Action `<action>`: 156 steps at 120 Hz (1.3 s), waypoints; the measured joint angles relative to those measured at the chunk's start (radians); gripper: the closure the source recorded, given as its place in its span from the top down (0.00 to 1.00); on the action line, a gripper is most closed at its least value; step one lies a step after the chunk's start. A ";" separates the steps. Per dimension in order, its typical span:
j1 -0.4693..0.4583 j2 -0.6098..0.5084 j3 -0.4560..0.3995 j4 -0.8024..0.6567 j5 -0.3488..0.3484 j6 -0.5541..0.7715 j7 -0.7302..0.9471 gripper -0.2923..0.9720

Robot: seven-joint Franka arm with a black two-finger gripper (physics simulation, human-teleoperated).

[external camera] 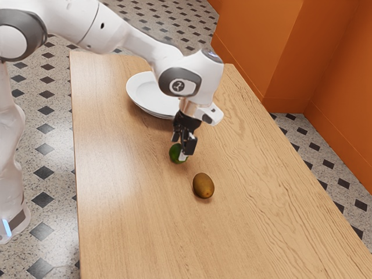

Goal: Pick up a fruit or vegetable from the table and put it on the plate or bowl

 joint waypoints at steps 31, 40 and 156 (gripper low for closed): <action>0.003 0.021 0.000 -0.009 -0.007 0.021 0.001 0.77; 0.002 0.025 0.000 -0.010 -0.008 0.027 0.001 0.75; -0.043 0.106 0.180 0.548 0.013 -0.129 0.008 0.46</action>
